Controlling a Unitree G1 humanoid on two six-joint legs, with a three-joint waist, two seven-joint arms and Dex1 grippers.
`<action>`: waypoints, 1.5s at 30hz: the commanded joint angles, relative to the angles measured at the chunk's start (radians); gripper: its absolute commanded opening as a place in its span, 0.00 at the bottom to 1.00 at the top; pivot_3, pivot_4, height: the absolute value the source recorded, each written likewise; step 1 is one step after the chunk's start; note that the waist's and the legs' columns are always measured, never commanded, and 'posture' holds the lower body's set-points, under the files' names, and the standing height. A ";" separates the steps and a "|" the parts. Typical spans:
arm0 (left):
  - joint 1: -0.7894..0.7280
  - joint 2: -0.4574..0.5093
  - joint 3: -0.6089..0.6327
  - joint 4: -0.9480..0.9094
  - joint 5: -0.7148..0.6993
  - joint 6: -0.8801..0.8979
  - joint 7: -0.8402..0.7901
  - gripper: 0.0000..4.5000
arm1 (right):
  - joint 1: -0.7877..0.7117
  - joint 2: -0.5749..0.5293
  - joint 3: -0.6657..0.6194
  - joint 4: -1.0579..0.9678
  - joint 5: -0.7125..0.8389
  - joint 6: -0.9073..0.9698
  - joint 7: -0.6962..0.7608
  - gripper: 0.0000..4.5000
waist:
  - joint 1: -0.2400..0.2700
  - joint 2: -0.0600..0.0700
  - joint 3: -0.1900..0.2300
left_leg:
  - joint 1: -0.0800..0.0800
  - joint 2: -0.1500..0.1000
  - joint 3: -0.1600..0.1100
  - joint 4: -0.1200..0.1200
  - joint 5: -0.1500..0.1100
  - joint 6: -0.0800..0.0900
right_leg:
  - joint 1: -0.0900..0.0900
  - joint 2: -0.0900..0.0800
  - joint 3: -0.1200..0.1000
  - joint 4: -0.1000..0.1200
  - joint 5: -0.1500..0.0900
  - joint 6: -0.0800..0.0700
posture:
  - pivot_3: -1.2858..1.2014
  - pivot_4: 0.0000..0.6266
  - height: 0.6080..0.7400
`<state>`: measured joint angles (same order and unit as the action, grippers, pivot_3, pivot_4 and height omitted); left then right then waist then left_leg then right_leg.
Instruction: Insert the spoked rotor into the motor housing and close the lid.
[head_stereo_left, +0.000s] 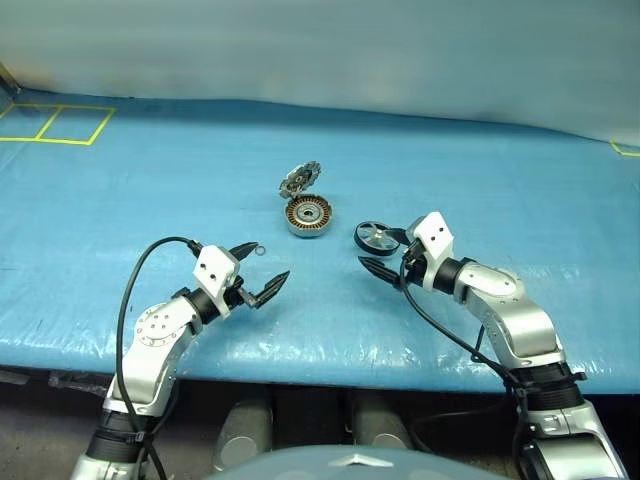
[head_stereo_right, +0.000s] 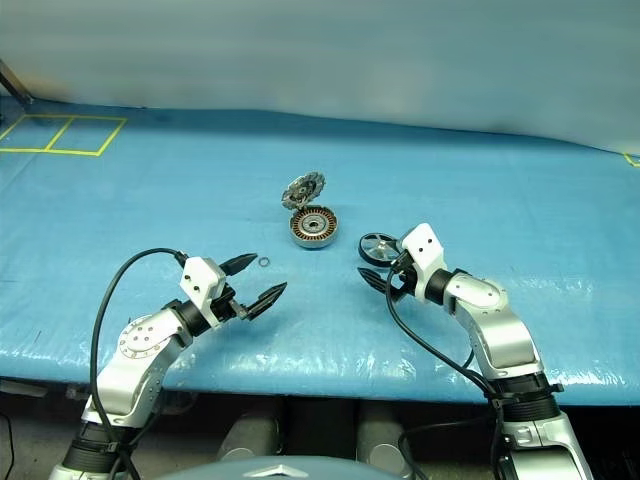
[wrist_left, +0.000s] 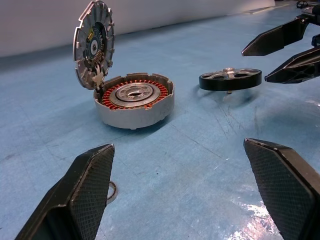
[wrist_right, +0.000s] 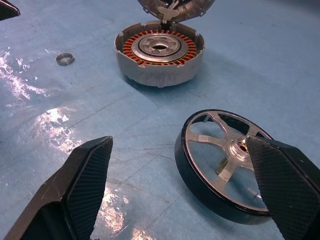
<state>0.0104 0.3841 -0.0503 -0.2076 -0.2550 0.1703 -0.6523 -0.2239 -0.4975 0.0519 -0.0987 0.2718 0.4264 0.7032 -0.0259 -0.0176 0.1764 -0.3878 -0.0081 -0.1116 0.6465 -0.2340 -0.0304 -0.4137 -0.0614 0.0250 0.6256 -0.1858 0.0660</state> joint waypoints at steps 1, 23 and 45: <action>-0.002 -0.004 0.018 -0.052 -0.013 -0.016 0.013 1.00 | -0.023 0.006 -0.010 -0.026 0.021 0.005 0.012 1.00 | 0.000 0.000 0.000 | 0.000 0.000 0.000 0.000 0.000 0.000 | 0.000 0.000 0.000 0.000 0.000 0.000 | 0.52 0.24 1.00; -0.008 -0.015 0.013 -0.056 0.001 -0.035 0.059 1.00 | -0.021 -0.001 0.006 -0.046 0.022 0.026 0.038 1.00 | 0.001 0.000 0.000 | 0.000 0.000 0.000 0.000 0.000 0.000 | 0.000 0.000 0.000 0.000 0.000 0.000 | 0.52 0.24 1.00; -0.004 -0.028 0.001 -0.047 0.019 -0.054 0.074 1.00 | -0.108 -0.107 0.129 -0.054 -0.091 0.002 0.135 1.00 | -0.002 0.001 0.000 | 0.000 0.000 0.001 0.000 0.000 0.000 | 0.000 0.000 0.000 0.000 0.000 0.000 | 0.52 0.24 1.00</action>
<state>0.0038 0.3604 -0.0496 -0.2156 -0.2417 0.1394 -0.5875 -0.2876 -0.5812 0.1644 -0.1025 0.2111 0.4592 0.8056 -0.0279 -0.0170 0.1767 -0.3878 -0.0081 -0.1110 0.6469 -0.2340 -0.0304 -0.4138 -0.0615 0.0252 0.6255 -0.1858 0.0661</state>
